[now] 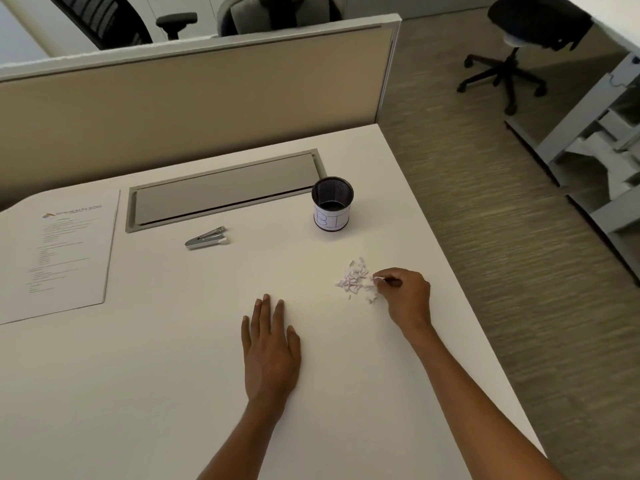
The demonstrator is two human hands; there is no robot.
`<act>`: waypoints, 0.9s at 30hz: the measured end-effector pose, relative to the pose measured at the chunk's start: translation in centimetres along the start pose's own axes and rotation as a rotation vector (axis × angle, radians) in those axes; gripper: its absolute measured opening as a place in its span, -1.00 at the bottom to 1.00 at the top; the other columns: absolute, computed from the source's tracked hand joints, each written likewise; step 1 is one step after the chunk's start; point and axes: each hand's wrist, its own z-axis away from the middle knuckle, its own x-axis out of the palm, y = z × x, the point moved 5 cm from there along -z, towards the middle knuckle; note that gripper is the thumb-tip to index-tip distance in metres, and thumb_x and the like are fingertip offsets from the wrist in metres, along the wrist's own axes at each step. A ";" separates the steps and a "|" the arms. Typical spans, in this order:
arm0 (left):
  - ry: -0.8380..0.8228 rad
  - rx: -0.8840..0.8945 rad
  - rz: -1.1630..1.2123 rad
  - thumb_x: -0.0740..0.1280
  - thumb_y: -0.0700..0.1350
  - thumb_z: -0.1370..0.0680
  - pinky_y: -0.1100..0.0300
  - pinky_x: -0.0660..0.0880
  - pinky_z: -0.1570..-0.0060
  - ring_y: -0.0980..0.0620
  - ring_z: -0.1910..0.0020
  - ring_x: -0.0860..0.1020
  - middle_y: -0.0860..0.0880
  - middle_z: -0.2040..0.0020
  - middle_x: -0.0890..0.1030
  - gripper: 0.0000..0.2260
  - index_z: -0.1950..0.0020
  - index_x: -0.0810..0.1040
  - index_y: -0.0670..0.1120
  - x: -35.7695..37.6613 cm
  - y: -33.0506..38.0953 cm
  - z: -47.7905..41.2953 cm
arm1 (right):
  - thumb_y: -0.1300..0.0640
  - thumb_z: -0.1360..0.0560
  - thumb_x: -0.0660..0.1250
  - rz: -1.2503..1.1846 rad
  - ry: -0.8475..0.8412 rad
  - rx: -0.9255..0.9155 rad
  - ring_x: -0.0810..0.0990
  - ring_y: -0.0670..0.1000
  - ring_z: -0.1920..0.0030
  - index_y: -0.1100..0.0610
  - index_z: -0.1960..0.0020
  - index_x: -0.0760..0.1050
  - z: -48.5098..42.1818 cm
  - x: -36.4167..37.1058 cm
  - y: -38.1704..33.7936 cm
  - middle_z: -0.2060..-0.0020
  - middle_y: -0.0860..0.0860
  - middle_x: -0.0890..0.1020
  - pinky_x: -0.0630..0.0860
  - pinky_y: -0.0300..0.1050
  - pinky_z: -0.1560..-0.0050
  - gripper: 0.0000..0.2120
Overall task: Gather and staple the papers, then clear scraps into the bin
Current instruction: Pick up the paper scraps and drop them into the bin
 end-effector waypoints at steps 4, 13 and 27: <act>0.005 -0.001 -0.003 0.10 -0.02 -0.69 -0.12 0.05 -0.69 -0.09 -0.72 0.19 -0.13 -0.71 0.27 -0.49 -0.64 0.36 -0.12 0.0 0.0 -0.1 | 0.34 -0.48 0.51 -0.225 -0.018 0.040 0.71 -0.05 0.24 0.20 0.05 0.75 -0.9 -0.7 -3.3 0.20 0.05 0.77 0.56 -0.33 0.15 -0.90; 0.026 -0.006 -0.005 0.18 -0.03 -0.67 -0.14 0.09 -0.67 -0.10 -0.70 0.24 -0.13 -0.69 0.32 -0.50 -0.62 0.41 -0.10 0.0 0.1 -0.1 | 0.27 -0.50 0.49 0.011 0.007 -0.360 0.68 -0.04 0.22 0.18 0.05 0.74 -8.8 2.2 -15.9 0.19 0.05 0.76 0.59 -0.25 0.12 -0.93; 0.035 0.006 -0.026 0.19 -0.03 -0.66 -0.11 0.05 -0.66 -0.09 -0.69 0.25 -0.13 -0.69 0.32 -0.50 -0.60 0.41 -0.09 -0.1 0.2 -0.2 | 0.31 -0.52 0.42 0.732 -0.253 -0.421 0.68 0.30 -0.01 0.23 -0.15 0.69 -13.5 7.6 -16.6 -0.04 0.24 0.69 0.63 0.00 0.03 -0.78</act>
